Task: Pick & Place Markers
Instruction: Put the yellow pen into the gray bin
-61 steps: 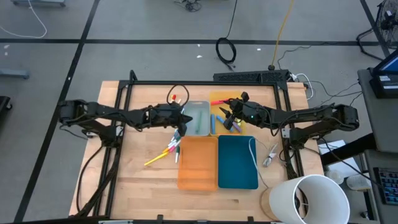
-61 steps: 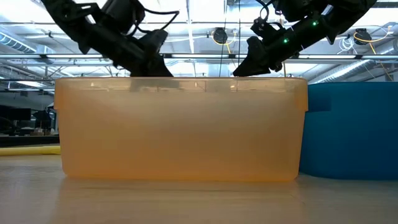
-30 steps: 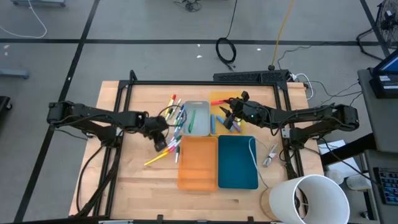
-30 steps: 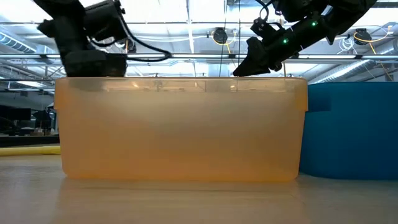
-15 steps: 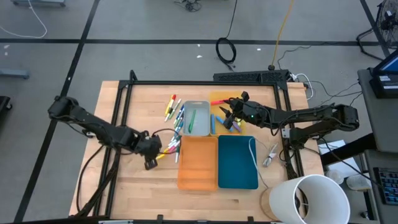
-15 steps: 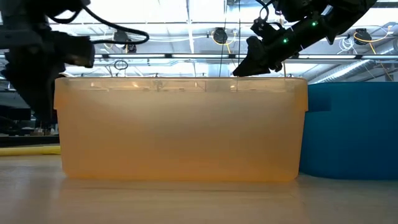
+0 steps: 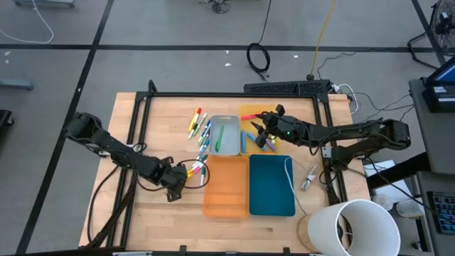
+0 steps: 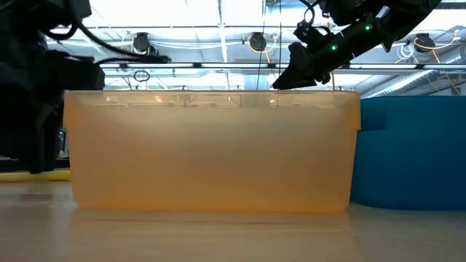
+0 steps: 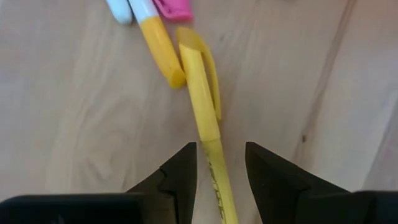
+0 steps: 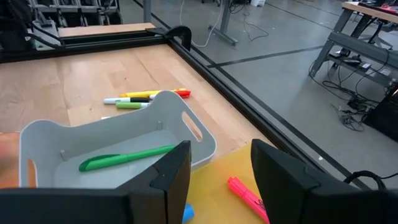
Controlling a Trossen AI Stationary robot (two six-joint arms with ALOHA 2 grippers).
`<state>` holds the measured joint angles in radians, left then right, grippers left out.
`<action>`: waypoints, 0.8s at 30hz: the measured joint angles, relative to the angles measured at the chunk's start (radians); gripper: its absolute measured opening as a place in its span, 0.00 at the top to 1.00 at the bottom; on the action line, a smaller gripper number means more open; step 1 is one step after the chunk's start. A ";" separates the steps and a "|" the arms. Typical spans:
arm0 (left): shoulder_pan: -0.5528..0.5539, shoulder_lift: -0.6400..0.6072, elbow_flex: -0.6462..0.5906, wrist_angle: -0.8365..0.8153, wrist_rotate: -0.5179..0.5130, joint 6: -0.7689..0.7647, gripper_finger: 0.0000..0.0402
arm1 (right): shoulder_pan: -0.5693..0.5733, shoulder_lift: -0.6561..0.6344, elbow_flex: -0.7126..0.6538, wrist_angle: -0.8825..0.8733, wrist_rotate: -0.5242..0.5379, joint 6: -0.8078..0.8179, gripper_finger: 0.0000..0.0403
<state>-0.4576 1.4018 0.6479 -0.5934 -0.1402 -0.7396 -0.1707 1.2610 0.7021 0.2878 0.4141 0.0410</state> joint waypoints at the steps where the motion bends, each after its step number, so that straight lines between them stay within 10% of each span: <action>1: -0.001 0.008 0.000 0.000 0.001 -0.001 0.65 | 0.000 0.000 0.000 0.001 0.000 0.000 0.61; 24: -0.006 0.065 0.003 0.003 -0.036 -0.068 0.65 | 0.000 0.000 0.000 0.001 0.000 0.000 0.61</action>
<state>-0.4632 1.4665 0.6507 -0.5906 -0.1764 -0.8075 -0.1707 1.2606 0.7021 0.2887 0.4141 0.0414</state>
